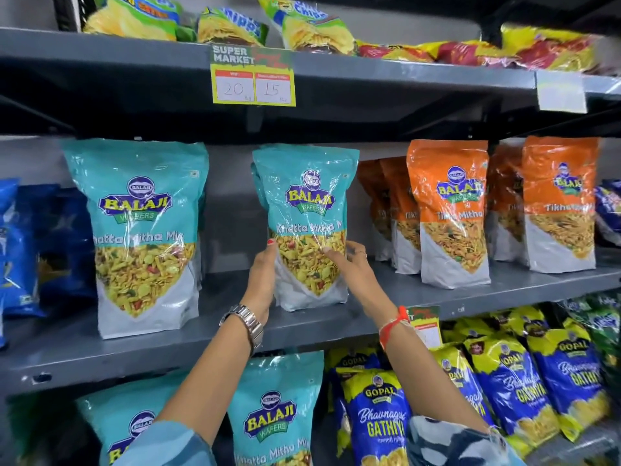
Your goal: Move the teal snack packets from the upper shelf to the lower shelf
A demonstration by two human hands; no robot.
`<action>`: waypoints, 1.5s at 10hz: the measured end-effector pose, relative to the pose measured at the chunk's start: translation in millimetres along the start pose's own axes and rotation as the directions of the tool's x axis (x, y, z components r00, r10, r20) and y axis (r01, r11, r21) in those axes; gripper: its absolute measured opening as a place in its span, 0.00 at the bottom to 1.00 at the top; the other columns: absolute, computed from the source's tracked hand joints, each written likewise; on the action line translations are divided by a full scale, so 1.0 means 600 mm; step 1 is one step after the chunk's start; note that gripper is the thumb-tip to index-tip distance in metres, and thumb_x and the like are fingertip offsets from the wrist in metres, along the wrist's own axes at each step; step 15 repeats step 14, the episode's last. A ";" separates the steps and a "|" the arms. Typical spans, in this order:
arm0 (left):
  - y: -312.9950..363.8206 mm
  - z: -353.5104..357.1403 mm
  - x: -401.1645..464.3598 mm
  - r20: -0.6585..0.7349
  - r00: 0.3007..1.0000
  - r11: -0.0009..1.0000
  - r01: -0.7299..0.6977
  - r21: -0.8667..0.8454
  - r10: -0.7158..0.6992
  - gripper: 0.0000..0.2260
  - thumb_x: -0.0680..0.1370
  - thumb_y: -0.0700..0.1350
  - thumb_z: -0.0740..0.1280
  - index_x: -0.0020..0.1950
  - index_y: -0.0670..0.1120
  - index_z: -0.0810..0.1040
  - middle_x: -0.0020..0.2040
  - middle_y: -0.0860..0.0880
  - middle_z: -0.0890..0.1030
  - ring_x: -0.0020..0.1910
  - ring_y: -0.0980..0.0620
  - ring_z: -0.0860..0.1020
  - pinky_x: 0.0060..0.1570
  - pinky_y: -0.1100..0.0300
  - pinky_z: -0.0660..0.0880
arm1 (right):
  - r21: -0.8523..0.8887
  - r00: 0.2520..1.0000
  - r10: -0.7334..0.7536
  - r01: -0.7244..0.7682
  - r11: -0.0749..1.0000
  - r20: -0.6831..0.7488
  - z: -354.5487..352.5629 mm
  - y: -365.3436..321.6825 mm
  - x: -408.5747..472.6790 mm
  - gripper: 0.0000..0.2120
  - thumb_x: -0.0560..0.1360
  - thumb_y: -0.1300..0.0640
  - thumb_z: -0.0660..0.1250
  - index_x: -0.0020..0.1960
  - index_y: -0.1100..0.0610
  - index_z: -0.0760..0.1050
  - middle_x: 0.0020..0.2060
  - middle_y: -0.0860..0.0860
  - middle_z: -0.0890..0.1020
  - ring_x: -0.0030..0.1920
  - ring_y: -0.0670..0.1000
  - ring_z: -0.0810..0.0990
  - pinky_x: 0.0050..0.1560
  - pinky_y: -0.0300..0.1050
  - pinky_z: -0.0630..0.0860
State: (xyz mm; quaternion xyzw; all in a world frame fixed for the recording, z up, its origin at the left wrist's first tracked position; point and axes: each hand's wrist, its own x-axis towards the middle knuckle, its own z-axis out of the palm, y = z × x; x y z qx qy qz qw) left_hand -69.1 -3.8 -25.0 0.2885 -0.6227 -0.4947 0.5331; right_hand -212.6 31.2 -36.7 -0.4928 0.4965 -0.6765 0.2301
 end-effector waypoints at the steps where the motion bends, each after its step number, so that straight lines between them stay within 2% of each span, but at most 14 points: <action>1: -0.002 -0.010 0.002 -0.099 0.994 0.999 -0.050 0.019 0.052 0.19 0.78 0.55 0.53 0.64 0.47 0.66 0.65 0.46 0.71 0.52 0.54 0.71 0.60 0.51 0.69 | -0.025 0.978 -0.158 0.156 0.987 -0.136 0.014 -0.010 -0.015 0.16 0.73 0.53 0.67 0.56 0.51 0.63 0.56 0.52 0.75 0.49 0.45 0.75 0.42 0.26 0.71; 2: 0.000 -0.039 -0.004 -0.208 0.945 0.966 -0.237 0.103 0.254 0.17 0.77 0.50 0.57 0.65 0.49 0.67 0.67 0.48 0.70 0.59 0.54 0.70 0.64 0.47 0.69 | -0.124 0.852 -0.382 0.362 0.924 -0.357 0.050 -0.022 -0.035 0.17 0.72 0.56 0.67 0.59 0.53 0.69 0.57 0.52 0.76 0.57 0.50 0.74 0.55 0.36 0.72; 3: 0.023 -0.082 -0.020 -0.357 0.812 0.879 -0.473 0.063 0.462 0.11 0.76 0.42 0.60 0.58 0.47 0.73 0.59 0.46 0.74 0.52 0.52 0.76 0.49 0.57 0.77 | -0.158 0.776 -0.520 0.499 0.852 -0.356 0.111 -0.041 -0.057 0.15 0.70 0.58 0.64 0.57 0.54 0.73 0.54 0.54 0.79 0.56 0.53 0.76 0.59 0.48 0.73; 4: 0.056 -0.149 -0.021 -0.601 0.615 0.794 -0.605 0.055 0.511 0.09 0.72 0.40 0.60 0.46 0.54 0.74 0.50 0.40 0.75 0.39 0.50 0.72 0.33 0.62 0.72 | -0.064 0.848 -0.507 0.504 0.862 -0.155 0.179 -0.057 -0.071 0.15 0.70 0.61 0.65 0.57 0.55 0.73 0.50 0.51 0.78 0.52 0.50 0.77 0.55 0.43 0.75; 5: 0.069 -0.229 -0.021 -0.719 0.444 0.787 -0.570 0.234 0.535 0.09 0.70 0.43 0.60 0.47 0.53 0.75 0.46 0.49 0.72 0.38 0.51 0.69 0.40 0.60 0.68 | -0.014 0.916 -0.394 0.396 0.918 0.075 0.244 -0.056 -0.071 0.22 0.72 0.61 0.68 0.63 0.56 0.68 0.55 0.52 0.75 0.54 0.47 0.73 0.54 0.41 0.71; 6: 0.066 -0.298 -0.014 -0.758 0.533 0.912 -0.356 0.201 0.375 0.16 0.73 0.47 0.60 0.59 0.43 0.72 0.58 0.48 0.73 0.52 0.51 0.71 0.57 0.59 0.68 | 0.031 0.930 -0.186 0.185 0.982 0.317 0.285 -0.058 -0.077 0.28 0.75 0.55 0.66 0.70 0.56 0.58 0.62 0.52 0.70 0.59 0.45 0.67 0.54 0.36 0.64; 7: 0.062 -0.325 -0.017 -0.618 0.782 0.991 -0.130 -0.036 0.080 0.21 0.78 0.53 0.54 0.68 0.46 0.64 0.63 0.53 0.68 0.57 0.55 0.67 0.59 0.60 0.62 | 0.054 0.883 -0.140 0.130 0.990 0.448 0.312 -0.050 -0.087 0.29 0.76 0.55 0.63 0.72 0.58 0.54 0.61 0.47 0.67 0.61 0.44 0.65 0.61 0.38 0.64; 8: 0.046 -0.332 -0.027 -0.405 0.914 0.999 0.022 -0.026 -0.031 0.25 0.78 0.58 0.47 0.69 0.46 0.65 0.59 0.53 0.69 0.59 0.53 0.69 0.61 0.57 0.65 | 0.010 0.906 -0.133 0.141 0.990 0.401 0.337 -0.035 -0.083 0.31 0.75 0.56 0.65 0.72 0.60 0.54 0.64 0.49 0.68 0.68 0.50 0.67 0.67 0.45 0.65; 9: 0.032 -0.341 -0.030 -0.374 0.927 0.999 0.034 0.030 -0.020 0.28 0.76 0.62 0.48 0.68 0.46 0.66 0.68 0.49 0.70 0.66 0.48 0.69 0.69 0.49 0.63 | -0.037 0.935 -0.105 0.125 0.991 0.340 0.349 -0.030 -0.070 0.29 0.74 0.57 0.67 0.70 0.60 0.59 0.68 0.56 0.70 0.69 0.56 0.67 0.70 0.53 0.65; 11: 0.030 -0.331 -0.046 -0.365 0.931 0.998 0.025 0.054 -0.003 0.26 0.77 0.60 0.47 0.71 0.49 0.60 0.73 0.46 0.65 0.70 0.47 0.66 0.69 0.51 0.61 | -0.071 0.945 -0.098 0.126 0.989 0.313 0.343 -0.031 -0.070 0.21 0.75 0.62 0.63 0.66 0.59 0.63 0.68 0.59 0.69 0.69 0.58 0.65 0.71 0.56 0.63; 12: 0.026 -0.337 -0.045 -0.370 0.929 0.997 0.027 0.069 0.000 0.27 0.77 0.60 0.47 0.72 0.49 0.59 0.74 0.47 0.63 0.71 0.47 0.64 0.70 0.49 0.59 | -0.066 0.940 -0.102 0.130 0.989 0.326 0.342 -0.030 -0.070 0.20 0.75 0.62 0.62 0.66 0.59 0.63 0.68 0.59 0.69 0.68 0.58 0.67 0.69 0.52 0.64; 13: 0.026 -0.343 -0.046 -0.387 0.922 0.997 0.047 0.058 -0.020 0.27 0.76 0.61 0.48 0.72 0.48 0.60 0.73 0.47 0.64 0.70 0.47 0.66 0.71 0.47 0.60 | -0.044 0.935 -0.079 0.100 0.994 0.346 0.333 -0.042 -0.090 0.22 0.76 0.60 0.61 0.68 0.59 0.61 0.67 0.57 0.71 0.67 0.55 0.69 0.60 0.41 0.65; 14: 0.027 -0.345 -0.039 -0.410 0.911 0.993 0.022 0.119 0.029 0.29 0.75 0.62 0.50 0.72 0.49 0.58 0.74 0.47 0.62 0.71 0.47 0.64 0.72 0.45 0.59 | 0.131 0.986 -0.146 0.134 0.982 0.086 0.308 -0.061 -0.102 0.25 0.74 0.56 0.65 0.69 0.57 0.61 0.63 0.56 0.71 0.64 0.53 0.69 0.60 0.41 0.64; 15: 0.027 -0.345 -0.039 -0.410 0.911 0.993 0.022 0.119 0.029 0.29 0.75 0.62 0.50 0.72 0.49 0.58 0.74 0.47 0.62 0.71 0.47 0.64 0.72 0.45 0.59 | 0.131 0.986 -0.146 0.134 0.982 0.086 0.308 -0.061 -0.102 0.25 0.74 0.56 0.65 0.69 0.57 0.61 0.63 0.56 0.71 0.64 0.53 0.69 0.60 0.41 0.64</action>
